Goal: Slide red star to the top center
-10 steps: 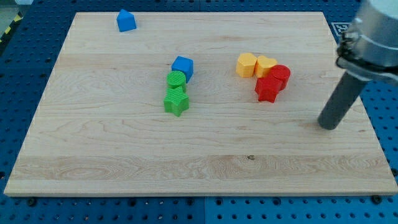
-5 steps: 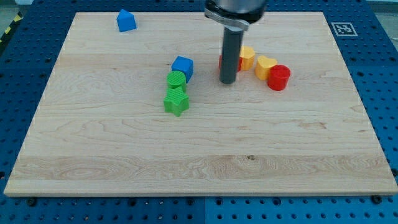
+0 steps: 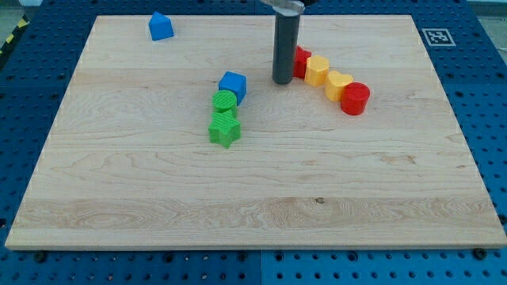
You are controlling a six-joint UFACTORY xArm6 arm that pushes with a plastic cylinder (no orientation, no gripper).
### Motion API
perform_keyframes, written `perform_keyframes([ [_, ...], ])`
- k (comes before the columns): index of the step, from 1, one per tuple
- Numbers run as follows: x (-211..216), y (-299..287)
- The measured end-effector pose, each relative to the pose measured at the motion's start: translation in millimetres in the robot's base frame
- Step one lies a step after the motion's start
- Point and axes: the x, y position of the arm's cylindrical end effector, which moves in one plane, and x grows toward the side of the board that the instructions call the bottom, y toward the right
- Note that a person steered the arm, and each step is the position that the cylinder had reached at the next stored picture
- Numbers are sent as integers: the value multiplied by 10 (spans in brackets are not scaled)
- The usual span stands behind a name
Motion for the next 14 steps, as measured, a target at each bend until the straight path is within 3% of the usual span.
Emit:
perform_keyframes([
  [2, -279, 95],
  [4, -55, 447],
  [6, -232, 823],
  [7, -429, 766],
  [9, -490, 112],
  [12, -835, -56],
  [14, -203, 41],
])
